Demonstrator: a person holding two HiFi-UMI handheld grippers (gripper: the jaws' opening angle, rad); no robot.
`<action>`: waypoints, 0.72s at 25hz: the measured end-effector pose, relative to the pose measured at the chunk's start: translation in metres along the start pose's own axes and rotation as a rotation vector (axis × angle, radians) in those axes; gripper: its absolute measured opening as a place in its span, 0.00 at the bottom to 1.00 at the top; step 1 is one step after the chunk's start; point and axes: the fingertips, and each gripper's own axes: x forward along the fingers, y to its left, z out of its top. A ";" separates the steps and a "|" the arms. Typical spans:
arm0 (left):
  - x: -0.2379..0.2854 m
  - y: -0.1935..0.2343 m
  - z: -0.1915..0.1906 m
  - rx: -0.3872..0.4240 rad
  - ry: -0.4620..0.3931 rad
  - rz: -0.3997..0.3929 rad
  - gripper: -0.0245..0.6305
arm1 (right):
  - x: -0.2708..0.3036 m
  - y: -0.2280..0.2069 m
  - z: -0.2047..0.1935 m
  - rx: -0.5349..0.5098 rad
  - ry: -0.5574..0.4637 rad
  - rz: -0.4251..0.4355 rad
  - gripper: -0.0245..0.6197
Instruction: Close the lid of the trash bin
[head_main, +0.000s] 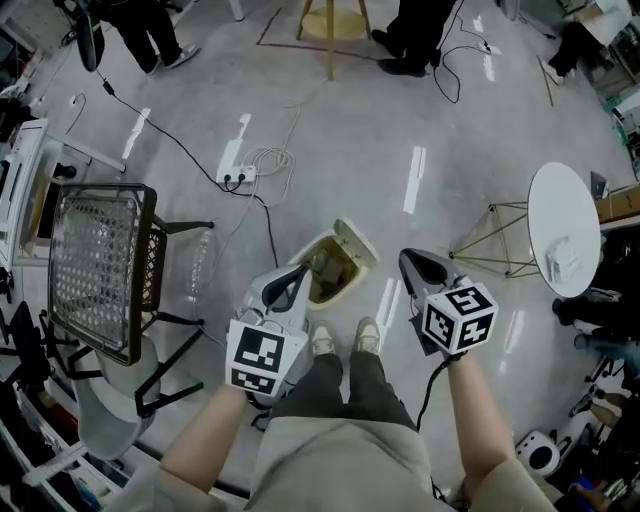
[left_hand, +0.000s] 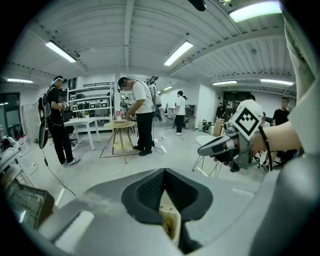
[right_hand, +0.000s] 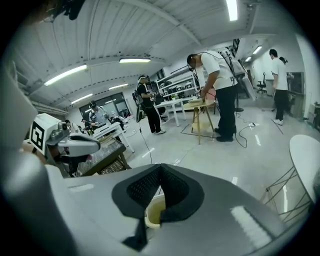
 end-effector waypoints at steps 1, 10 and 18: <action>0.005 0.002 -0.006 -0.011 0.010 0.006 0.04 | 0.011 -0.005 -0.006 0.006 0.015 0.006 0.04; 0.058 0.018 -0.061 -0.067 0.106 0.034 0.04 | 0.120 -0.055 -0.071 0.018 0.190 0.048 0.04; 0.094 0.025 -0.134 -0.119 0.226 0.023 0.04 | 0.175 -0.080 -0.160 0.079 0.377 0.051 0.04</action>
